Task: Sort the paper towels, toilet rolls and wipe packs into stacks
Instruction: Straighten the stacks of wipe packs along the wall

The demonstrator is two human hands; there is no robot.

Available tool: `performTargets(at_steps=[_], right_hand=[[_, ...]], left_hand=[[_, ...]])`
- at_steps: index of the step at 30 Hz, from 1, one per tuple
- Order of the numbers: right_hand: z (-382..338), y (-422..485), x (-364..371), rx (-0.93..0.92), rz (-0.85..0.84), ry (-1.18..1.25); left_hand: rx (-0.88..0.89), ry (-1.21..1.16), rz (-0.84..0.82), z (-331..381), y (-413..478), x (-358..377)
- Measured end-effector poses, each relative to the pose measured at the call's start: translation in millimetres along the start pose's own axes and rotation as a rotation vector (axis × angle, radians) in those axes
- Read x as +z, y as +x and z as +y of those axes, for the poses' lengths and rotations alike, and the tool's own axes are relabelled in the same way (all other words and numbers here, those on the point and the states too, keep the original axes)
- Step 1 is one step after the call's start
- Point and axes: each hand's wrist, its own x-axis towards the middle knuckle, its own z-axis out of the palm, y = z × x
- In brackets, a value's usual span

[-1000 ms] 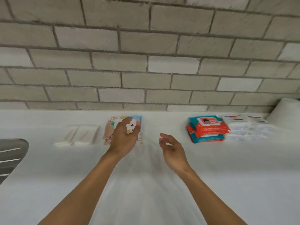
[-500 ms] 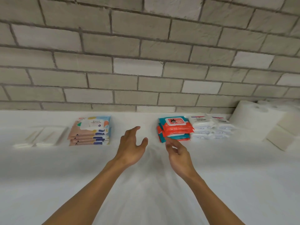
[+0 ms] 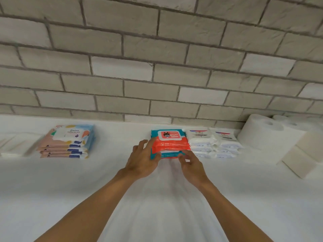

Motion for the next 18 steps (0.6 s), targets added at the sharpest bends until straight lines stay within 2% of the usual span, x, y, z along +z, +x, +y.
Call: performTargets(at_steps=[4, 10, 16, 18], right_hand=[[9.8, 26.3, 1.6, 0.038, -0.045, 0.154], [21.3, 54.2, 8.3, 0.262, 0.019, 0.544], [27.3, 66.6, 14.4, 0.316, -0.014, 0.815], [29.9, 69.8, 17.0, 0.335, -0.028, 0.882]], left_hand=[[-0.043, -0.054, 0.002, 8.9, 21.9, 15.2], [-0.221, -0.469, 0.070, 26.2, 54.5, 29.4], [-0.376, -0.603, 0.074, 20.0, 71.2, 38.1], [-0.367, -0.625, 0.091, 17.4, 74.0, 41.5]])
